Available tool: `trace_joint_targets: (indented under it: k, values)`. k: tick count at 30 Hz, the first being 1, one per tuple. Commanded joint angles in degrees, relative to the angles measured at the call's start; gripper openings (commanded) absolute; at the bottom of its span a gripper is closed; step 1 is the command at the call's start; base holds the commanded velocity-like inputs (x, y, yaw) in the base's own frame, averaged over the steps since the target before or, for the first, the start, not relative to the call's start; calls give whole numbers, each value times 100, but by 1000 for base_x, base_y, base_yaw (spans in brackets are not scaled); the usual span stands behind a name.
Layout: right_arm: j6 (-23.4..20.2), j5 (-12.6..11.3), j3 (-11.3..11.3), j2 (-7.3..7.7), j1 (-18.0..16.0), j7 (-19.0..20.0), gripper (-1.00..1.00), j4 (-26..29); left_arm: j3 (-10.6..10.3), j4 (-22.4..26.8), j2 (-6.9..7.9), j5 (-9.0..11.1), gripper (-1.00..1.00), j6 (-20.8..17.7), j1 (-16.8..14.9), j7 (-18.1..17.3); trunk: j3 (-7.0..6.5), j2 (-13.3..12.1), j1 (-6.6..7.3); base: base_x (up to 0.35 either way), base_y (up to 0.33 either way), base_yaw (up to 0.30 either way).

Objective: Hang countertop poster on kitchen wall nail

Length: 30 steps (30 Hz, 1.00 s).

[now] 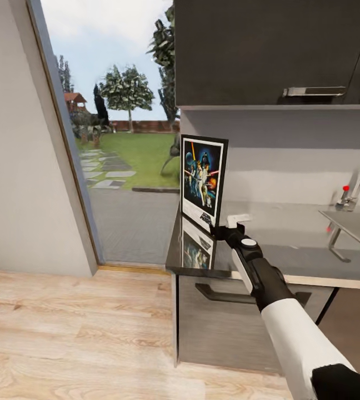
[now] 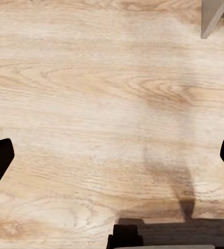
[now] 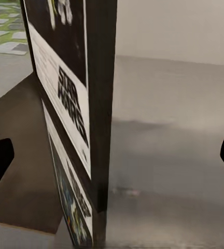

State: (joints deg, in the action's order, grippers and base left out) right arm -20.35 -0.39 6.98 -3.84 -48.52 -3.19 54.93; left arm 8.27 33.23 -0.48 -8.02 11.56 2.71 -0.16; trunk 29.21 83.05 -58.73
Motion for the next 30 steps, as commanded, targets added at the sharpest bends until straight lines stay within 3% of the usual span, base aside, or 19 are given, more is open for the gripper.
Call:
trace_joint_targets:
  k: [1,6,16,30]
  values:
    - [6,-6,16,-3,-22,-24,100,-126,26,8,-5,-59,100,10,2,-1,5,3,0,4,0,0]
    - [260,-11,23,-23,-33,6,100,-511,26,8,-5,-59,100,13,2,-2,5,3,0,1,0,0]
    - [316,-14,36,-28,-27,19,100,-577,26,8,-5,-59,100,12,2,-1,5,3,0,6,1,0]
    - [321,-6,28,-29,-26,249,100,-580,26,8,-5,-59,100,13,2,-1,5,3,0,133,21,0]
